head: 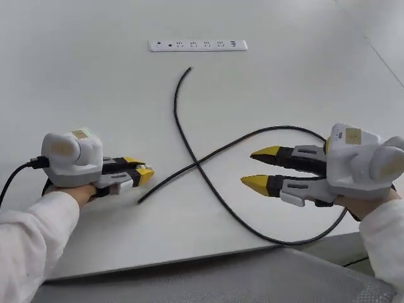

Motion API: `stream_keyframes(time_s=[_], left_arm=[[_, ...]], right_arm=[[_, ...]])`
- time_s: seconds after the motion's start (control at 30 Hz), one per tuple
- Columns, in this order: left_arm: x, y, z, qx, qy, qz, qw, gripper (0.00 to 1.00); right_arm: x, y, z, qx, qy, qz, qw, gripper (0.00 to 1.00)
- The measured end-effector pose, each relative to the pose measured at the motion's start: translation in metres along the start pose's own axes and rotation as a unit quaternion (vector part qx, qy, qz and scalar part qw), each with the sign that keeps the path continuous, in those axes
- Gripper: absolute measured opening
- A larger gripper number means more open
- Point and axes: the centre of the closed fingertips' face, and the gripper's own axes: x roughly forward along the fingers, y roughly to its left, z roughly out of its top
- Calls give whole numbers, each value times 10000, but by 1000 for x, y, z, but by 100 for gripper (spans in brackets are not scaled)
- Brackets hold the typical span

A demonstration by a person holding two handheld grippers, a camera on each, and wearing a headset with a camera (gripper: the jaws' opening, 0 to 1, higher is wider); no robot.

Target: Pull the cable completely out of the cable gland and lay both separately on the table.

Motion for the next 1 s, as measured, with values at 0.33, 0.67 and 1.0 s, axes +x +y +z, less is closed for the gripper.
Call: stream_keyframes(time_s=[0.33,0.67,1.0], left_arm=[[2,0,3,-92,-167,207,9996,17],[-19,0,9,-109,-192,472,9986,28],[-108,-6,45,-249,-701,623,9953,45]], right_arm=[[-4,-3,6,186,-133,-130,9997,30],[-2,2,13,162,-140,32,9998,32],[-24,-4,15,519,-225,-169,9983,44]])
